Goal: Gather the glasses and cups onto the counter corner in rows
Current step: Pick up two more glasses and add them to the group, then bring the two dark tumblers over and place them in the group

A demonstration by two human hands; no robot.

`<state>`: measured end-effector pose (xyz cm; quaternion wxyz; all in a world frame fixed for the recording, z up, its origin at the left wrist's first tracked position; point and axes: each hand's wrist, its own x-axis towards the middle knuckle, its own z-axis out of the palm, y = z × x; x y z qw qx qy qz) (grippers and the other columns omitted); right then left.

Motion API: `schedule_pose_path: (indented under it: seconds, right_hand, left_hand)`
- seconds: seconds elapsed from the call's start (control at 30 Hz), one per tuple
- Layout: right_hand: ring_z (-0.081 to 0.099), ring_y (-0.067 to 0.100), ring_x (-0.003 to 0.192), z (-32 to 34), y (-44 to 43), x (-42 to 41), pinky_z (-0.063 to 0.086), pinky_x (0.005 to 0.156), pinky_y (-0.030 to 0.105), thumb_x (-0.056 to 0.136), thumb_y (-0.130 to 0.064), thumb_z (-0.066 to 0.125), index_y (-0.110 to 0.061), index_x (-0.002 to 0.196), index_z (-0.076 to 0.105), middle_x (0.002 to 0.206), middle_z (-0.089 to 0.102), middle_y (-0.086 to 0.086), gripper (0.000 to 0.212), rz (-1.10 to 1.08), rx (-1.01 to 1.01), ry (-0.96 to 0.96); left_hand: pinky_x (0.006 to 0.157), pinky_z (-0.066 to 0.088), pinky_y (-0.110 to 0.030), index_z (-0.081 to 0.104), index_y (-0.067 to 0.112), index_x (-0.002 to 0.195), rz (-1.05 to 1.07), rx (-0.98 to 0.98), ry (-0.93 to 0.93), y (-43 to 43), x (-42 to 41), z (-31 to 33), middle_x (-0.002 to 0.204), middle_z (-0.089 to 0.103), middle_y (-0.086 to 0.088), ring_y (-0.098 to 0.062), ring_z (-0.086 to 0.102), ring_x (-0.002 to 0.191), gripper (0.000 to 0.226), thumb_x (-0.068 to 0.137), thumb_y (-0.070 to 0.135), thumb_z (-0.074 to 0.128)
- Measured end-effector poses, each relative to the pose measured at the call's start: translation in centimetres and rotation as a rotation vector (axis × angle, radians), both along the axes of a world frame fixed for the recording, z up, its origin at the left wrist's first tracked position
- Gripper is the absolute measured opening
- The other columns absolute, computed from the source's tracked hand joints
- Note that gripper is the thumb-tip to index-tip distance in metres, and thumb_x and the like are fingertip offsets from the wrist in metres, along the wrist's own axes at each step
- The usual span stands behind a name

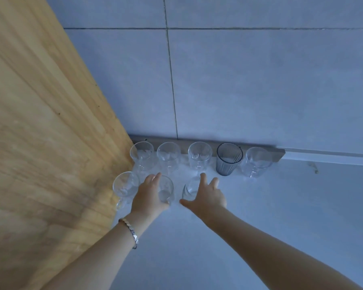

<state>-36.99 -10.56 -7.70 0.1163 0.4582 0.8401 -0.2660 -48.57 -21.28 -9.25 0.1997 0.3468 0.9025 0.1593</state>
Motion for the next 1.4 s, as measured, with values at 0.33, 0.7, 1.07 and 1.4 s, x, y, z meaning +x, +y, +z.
schedule_pose_path:
  seconds: [0.33, 0.7, 1.07, 1.4]
  right_hand:
    - [0.058, 0.03, 0.111, 0.4, -0.3, 1.6, 0.049, 0.086, 0.035, 0.078, -0.053, 0.065, -0.016, 0.147, 0.007, 0.134, 0.035, 0.01, 0.097, 0.041, -0.059, 0.076]
    - [0.043, 0.022, 0.132, 1.7, 6.7, 21.8, 0.036, 0.107, 0.036, 0.09, -0.038, 0.053, -0.019, 0.134, 0.045, 0.142, 0.046, 0.004, 0.049, 0.146, -0.142, -0.224]
    - [0.048, 0.027, 0.126, 6.4, 11.4, 62.1, 0.041, 0.1, 0.034, 0.093, -0.037, 0.049, -0.018, 0.138, 0.04, 0.142, 0.043, 0.007, 0.049, -0.485, -0.117, -0.245]
    - [0.044, 0.025, 0.128, 9.3, 7.3, 96.2, 0.039, 0.099, 0.032, 0.092, -0.034, 0.049, -0.017, 0.135, 0.043, 0.139, 0.046, 0.006, 0.046, -0.868, -0.092, -0.272]
  left_hand:
    - [0.106, 0.042, -0.035, 0.018, 0.014, 0.148, -0.034, -0.08, 0.051, -0.3, 0.8, 0.9, 0.156, 0.013, -0.01, -0.028, 0.029, 0.142, 0.088, 0.078, 0.027, 0.071]
    - [0.091, 0.046, -0.029, 0.053, 0.017, 0.124, -0.423, -0.163, 0.021, 6.9, 15.0, 7.5, 0.127, 0.058, -0.002, -0.021, 0.057, 0.116, 0.034, 0.092, 0.028, 0.048]
    - [0.1, 0.041, -0.028, 0.047, 0.02, 0.13, -0.999, -0.236, -0.006, 20.8, 52.0, 7.9, 0.134, 0.054, -0.001, -0.021, 0.052, 0.124, 0.04, 0.092, 0.033, 0.047]
    - [0.099, 0.044, -0.03, 0.052, 0.02, 0.124, -1.233, -0.244, 0.024, 26.9, 84.1, 8.4, 0.13, 0.057, -0.003, -0.023, 0.055, 0.119, 0.038, 0.089, 0.032, 0.05]
